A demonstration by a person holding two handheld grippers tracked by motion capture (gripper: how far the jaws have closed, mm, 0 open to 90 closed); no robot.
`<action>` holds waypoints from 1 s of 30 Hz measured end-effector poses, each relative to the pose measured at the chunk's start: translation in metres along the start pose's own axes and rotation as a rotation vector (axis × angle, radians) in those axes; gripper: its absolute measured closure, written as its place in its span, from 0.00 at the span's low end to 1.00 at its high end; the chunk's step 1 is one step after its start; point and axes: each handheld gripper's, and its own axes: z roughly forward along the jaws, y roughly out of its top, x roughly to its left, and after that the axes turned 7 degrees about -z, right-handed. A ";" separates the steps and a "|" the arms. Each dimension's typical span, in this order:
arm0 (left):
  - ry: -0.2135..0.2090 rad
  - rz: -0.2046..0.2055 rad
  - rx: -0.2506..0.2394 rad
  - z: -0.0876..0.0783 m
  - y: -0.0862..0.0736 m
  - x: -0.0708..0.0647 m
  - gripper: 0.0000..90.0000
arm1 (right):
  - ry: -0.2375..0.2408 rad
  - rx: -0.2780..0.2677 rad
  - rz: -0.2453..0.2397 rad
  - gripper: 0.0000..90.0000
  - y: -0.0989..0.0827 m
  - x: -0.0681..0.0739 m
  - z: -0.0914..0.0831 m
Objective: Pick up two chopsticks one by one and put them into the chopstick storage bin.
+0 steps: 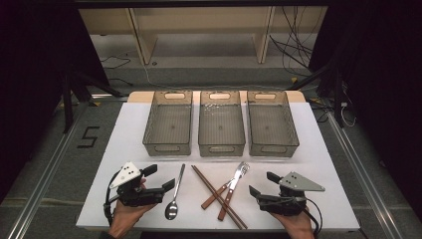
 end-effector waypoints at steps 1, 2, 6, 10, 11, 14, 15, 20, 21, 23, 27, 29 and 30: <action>0.000 0.000 0.000 0.000 0.000 0.000 0.15 | 0.000 0.000 0.002 0.25 0.000 0.000 0.000; 0.000 0.001 0.000 0.000 0.000 0.000 0.15 | 0.000 0.000 0.002 0.25 0.000 0.000 0.000; 0.001 -0.001 -0.001 0.000 0.000 0.000 0.15 | 0.007 0.002 0.008 0.26 0.004 0.000 -0.002; 0.002 0.001 -0.002 0.000 0.000 0.000 0.15 | 0.024 0.019 0.014 0.26 0.008 0.001 -0.001; 0.002 0.001 -0.002 0.000 0.000 0.000 0.15 | 0.029 0.026 0.014 0.26 0.010 0.002 -0.001; 0.003 0.001 -0.002 0.000 0.000 0.000 0.15 | 0.051 0.055 0.020 0.27 0.017 0.004 0.000; 0.003 0.000 -0.002 0.000 0.000 0.000 0.15 | 0.056 0.068 0.019 0.27 0.018 0.004 0.001; 0.004 0.000 -0.001 0.000 0.000 0.001 0.15 | 0.107 0.154 0.044 0.31 0.024 0.005 0.009; 0.004 0.000 -0.002 0.000 0.000 0.001 0.15 | 0.115 0.178 0.052 0.32 0.025 0.005 0.011; 0.006 -0.002 -0.002 0.000 0.000 0.001 0.15 | 0.136 0.219 0.061 0.34 0.026 0.006 0.016; 0.006 -0.003 -0.003 -0.001 0.000 0.001 0.15 | 0.185 0.311 0.076 0.38 0.026 0.011 0.026; 0.006 -0.003 -0.003 -0.001 0.000 0.001 0.15 | 0.195 0.333 0.075 0.38 0.026 0.012 0.028; 0.006 -0.003 -0.003 -0.001 0.000 0.001 0.15 | 0.212 0.371 0.074 0.40 0.024 0.014 0.032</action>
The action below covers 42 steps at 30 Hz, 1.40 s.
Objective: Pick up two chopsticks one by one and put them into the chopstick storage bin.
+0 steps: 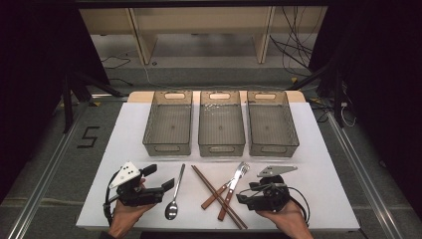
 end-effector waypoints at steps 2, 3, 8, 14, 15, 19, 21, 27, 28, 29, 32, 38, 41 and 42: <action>-0.001 0.000 -0.001 0.000 0.000 0.000 0.15 | 0.021 0.026 0.007 0.42 0.000 0.001 0.003; -0.001 0.001 -0.001 0.000 0.000 0.000 0.15 | 0.027 0.033 0.007 0.43 0.000 0.001 0.005; -0.001 0.001 -0.003 0.000 0.000 0.000 0.15 | 0.060 0.081 0.005 0.50 -0.001 0.006 0.010; -0.001 0.003 -0.003 0.000 0.000 -0.001 0.15 | 0.085 0.142 0.000 0.55 -0.004 0.011 0.018; -0.001 0.004 -0.003 0.000 0.000 -0.001 0.15 | 0.085 0.142 0.000 0.55 -0.004 0.011 0.018; -0.001 0.004 -0.003 0.000 0.000 -0.001 0.15 | 0.089 0.176 -0.014 0.60 -0.005 0.016 0.023; -0.002 0.005 -0.003 0.000 0.000 -0.001 0.15 | 0.087 0.181 -0.016 0.61 -0.005 0.017 0.024; -0.002 0.005 -0.003 0.000 0.000 -0.001 0.15 | 0.066 0.213 -0.032 0.68 -0.005 0.020 0.030; -0.003 0.005 -0.003 -0.001 0.000 -0.001 0.15 | 0.059 0.216 -0.036 0.68 -0.005 0.021 0.030; -0.002 0.005 -0.003 0.000 0.000 -0.001 0.15 | 0.059 0.216 -0.036 0.68 -0.005 0.021 0.030; -0.002 0.006 -0.002 -0.001 0.000 -0.001 0.15 | 0.050 0.230 -0.048 0.71 -0.005 0.022 0.032; -0.003 0.005 -0.003 0.000 0.000 -0.001 0.15 | 0.042 0.246 -0.051 0.73 -0.004 0.023 0.035; -0.003 0.005 -0.003 0.000 0.000 -0.001 0.15 | 0.028 0.263 -0.066 0.76 -0.004 0.024 0.037; -0.004 0.006 -0.003 0.000 0.000 -0.001 0.15 | 0.029 0.263 -0.069 0.76 -0.004 0.025 0.037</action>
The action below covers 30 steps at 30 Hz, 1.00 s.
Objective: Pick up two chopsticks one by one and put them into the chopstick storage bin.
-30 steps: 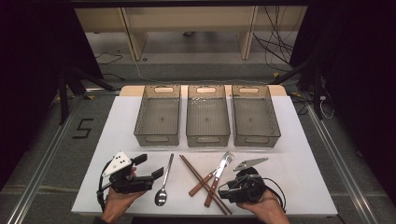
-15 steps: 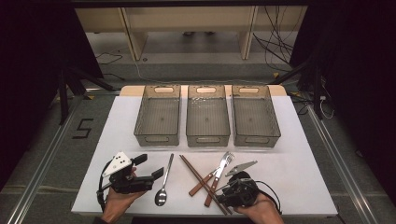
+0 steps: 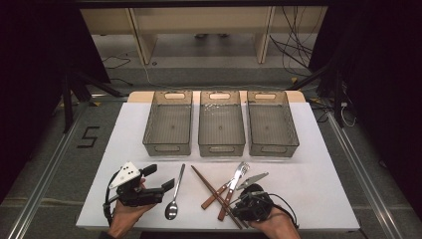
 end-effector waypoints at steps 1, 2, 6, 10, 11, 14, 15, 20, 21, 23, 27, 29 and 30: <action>0.000 0.000 0.000 0.000 0.000 0.000 0.15 | 0.000 0.000 0.000 0.76 0.000 0.000 0.000; 0.000 0.000 0.000 0.000 0.000 0.000 0.15 | -0.002 0.005 -0.004 0.76 0.000 0.000 0.001; -0.001 -0.001 0.000 0.000 0.000 0.000 0.15 | -0.006 0.016 -0.008 0.80 0.001 0.000 0.003; -0.002 0.000 0.000 0.000 0.000 0.000 0.15 | -0.013 0.023 -0.012 0.83 0.001 0.000 0.004; -0.002 0.000 0.000 0.000 0.000 0.000 0.15 | -0.013 0.024 -0.014 0.84 0.002 0.001 0.004; -0.002 0.000 0.001 0.000 0.000 0.000 0.15 | -0.017 0.026 -0.017 0.91 0.002 0.001 0.005; -0.002 0.001 0.001 0.000 0.000 0.000 0.15 | -0.019 0.026 -0.016 0.93 0.002 0.001 0.005; -0.003 0.000 0.000 0.000 0.000 0.000 0.15 | -0.028 0.012 -0.010 0.94 0.002 0.000 0.003; -0.003 -0.001 0.000 0.000 0.000 0.000 0.15 | -0.038 -0.001 -0.018 0.95 0.003 0.000 0.001; -0.002 -0.002 0.000 0.000 0.000 0.000 0.15 | -0.042 -0.005 -0.017 0.95 0.003 0.000 -0.001; -0.001 -0.004 -0.001 0.000 0.000 0.000 0.15 | -0.060 -0.052 -0.016 0.95 0.006 -0.004 -0.011; 0.000 -0.005 -0.001 0.000 0.000 0.000 0.15 | -0.063 -0.064 -0.016 0.95 0.008 -0.004 -0.013; 0.002 -0.005 -0.001 0.000 0.000 0.001 0.15 | -0.065 -0.074 -0.019 0.95 0.010 -0.006 -0.015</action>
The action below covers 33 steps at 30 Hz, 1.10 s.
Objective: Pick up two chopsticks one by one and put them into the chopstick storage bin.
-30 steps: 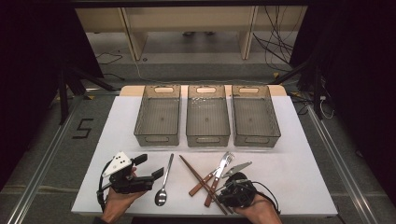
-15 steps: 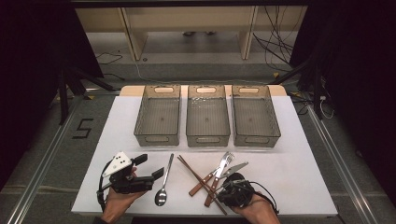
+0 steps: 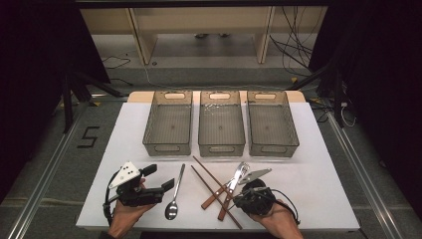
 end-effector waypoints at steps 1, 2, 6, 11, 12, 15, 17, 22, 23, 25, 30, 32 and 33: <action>0.001 -0.001 0.000 0.000 0.000 0.000 0.15 | -0.006 -0.029 0.002 0.95 0.005 -0.002 -0.004; 0.002 -0.001 0.000 0.000 0.000 0.000 0.15 | -0.004 -0.040 0.003 0.95 0.008 -0.003 -0.006; 0.004 -0.001 -0.001 -0.001 0.000 0.001 0.15 | -0.012 -0.085 -0.007 0.95 0.024 -0.007 -0.010; 0.008 -0.002 -0.004 -0.001 0.000 0.001 0.15 | -0.017 -0.120 -0.012 0.95 0.044 -0.011 -0.010; 0.009 -0.003 -0.005 -0.001 0.000 0.002 0.15 | -0.017 -0.128 -0.012 0.95 0.050 -0.012 -0.010; 0.009 -0.003 -0.008 -0.002 0.001 0.002 0.15 | -0.016 -0.161 -0.015 0.95 0.067 -0.015 -0.010; 0.009 -0.002 -0.008 -0.002 0.001 0.002 0.15 | -0.019 -0.184 -0.011 0.95 0.078 -0.017 -0.010; 0.009 -0.005 -0.012 -0.002 0.001 0.002 0.15 | -0.026 -0.222 0.005 0.95 0.102 -0.022 -0.008; 0.009 -0.005 -0.012 -0.002 0.001 0.002 0.15 | -0.027 -0.226 0.008 0.95 0.106 -0.022 -0.007; 0.008 -0.005 -0.012 -0.002 0.001 0.002 0.15 | -0.032 -0.234 0.010 0.95 0.115 -0.024 -0.005; 0.008 -0.006 -0.012 -0.002 0.001 0.002 0.15 | -0.027 -0.253 0.042 0.95 0.140 -0.031 0.005; 0.007 -0.006 -0.013 -0.002 0.001 0.002 0.15 | -0.027 -0.254 0.045 0.95 0.144 -0.032 0.007; 0.007 -0.007 -0.014 -0.002 0.001 0.002 0.15 | -0.029 -0.255 0.046 0.95 0.148 -0.032 0.009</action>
